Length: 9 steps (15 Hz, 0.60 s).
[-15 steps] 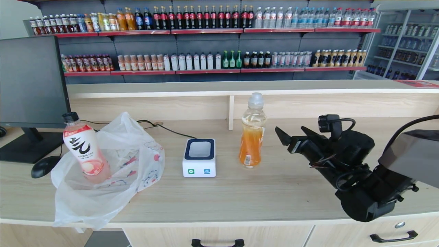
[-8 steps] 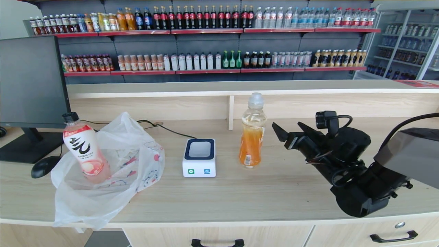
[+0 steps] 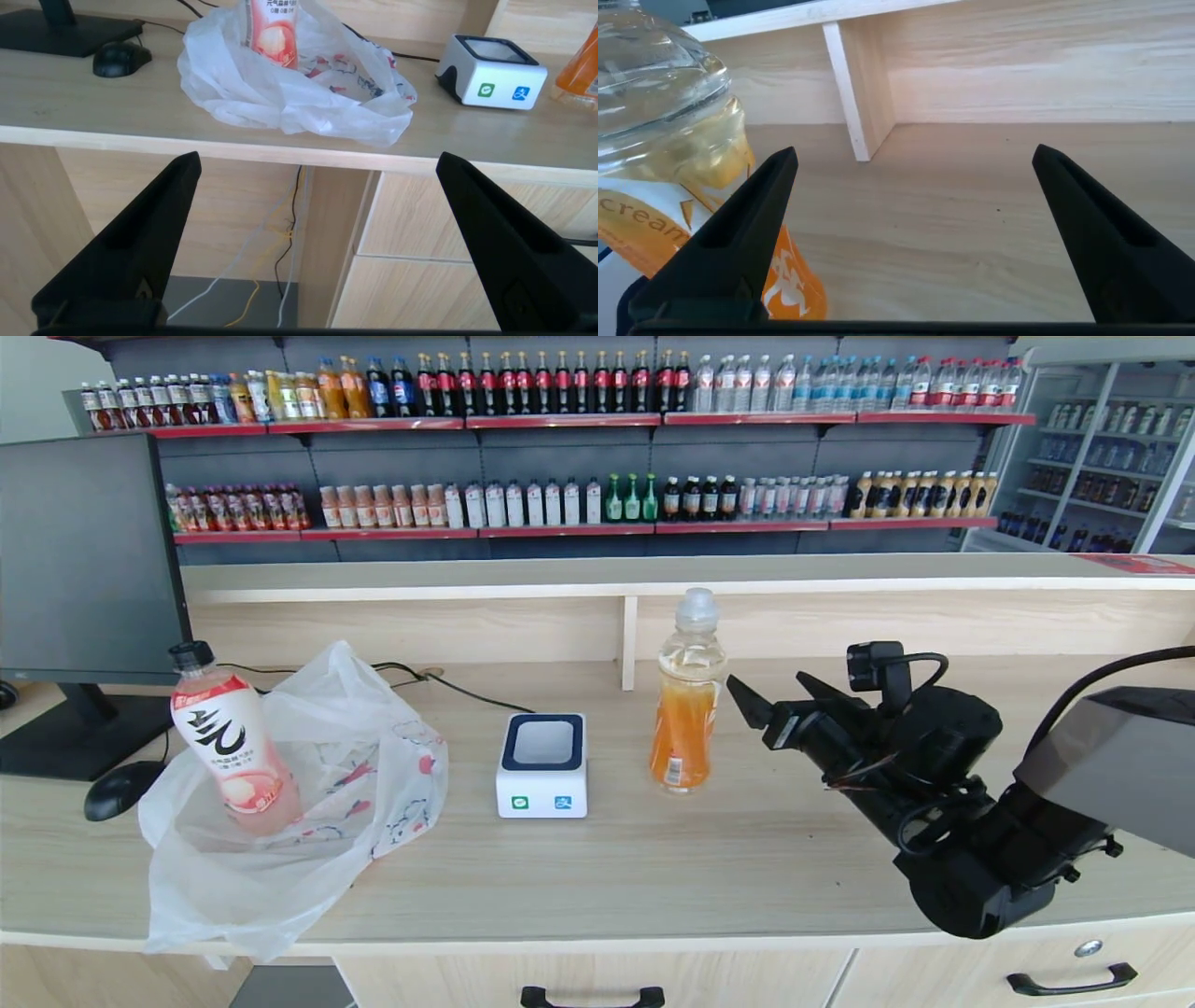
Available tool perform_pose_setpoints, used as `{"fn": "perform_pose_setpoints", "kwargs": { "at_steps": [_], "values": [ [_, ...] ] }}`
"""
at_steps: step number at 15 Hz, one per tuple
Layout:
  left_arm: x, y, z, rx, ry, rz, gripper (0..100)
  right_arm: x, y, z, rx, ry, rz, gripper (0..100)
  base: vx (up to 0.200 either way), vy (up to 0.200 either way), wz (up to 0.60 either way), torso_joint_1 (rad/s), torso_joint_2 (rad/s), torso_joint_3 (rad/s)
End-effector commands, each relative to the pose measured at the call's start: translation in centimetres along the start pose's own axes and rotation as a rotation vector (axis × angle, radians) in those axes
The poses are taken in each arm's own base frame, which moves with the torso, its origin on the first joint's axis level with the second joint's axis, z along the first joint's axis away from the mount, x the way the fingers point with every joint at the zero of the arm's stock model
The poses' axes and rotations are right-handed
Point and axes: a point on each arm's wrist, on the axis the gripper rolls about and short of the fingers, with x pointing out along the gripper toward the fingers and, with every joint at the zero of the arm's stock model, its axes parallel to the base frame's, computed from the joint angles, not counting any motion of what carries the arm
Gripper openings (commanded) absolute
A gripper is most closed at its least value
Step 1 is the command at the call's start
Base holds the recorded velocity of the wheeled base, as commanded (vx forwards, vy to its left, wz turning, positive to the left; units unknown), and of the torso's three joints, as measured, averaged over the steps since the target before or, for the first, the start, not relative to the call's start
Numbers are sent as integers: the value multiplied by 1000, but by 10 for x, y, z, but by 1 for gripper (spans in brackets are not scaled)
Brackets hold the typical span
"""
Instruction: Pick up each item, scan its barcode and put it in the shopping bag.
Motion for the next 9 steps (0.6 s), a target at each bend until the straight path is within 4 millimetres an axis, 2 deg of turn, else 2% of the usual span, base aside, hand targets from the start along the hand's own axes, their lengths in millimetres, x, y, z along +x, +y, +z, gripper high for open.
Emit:
{"fn": "perform_pose_setpoints", "kwargs": {
  "at_steps": [1,5,9],
  "values": [
    [0,0,0,0,0,0,100,-2,3,2,-1,-2,9,100,0,0,0,0,0,0],
    [0,0,0,-2,0,0,100,-6,7,2,1,7,18,100,0,0,0,0,0,0],
    [0,0,0,0,0,0,100,-14,21,1,5,31,55,100,0,0,0,0,0,0]
  ]
}}
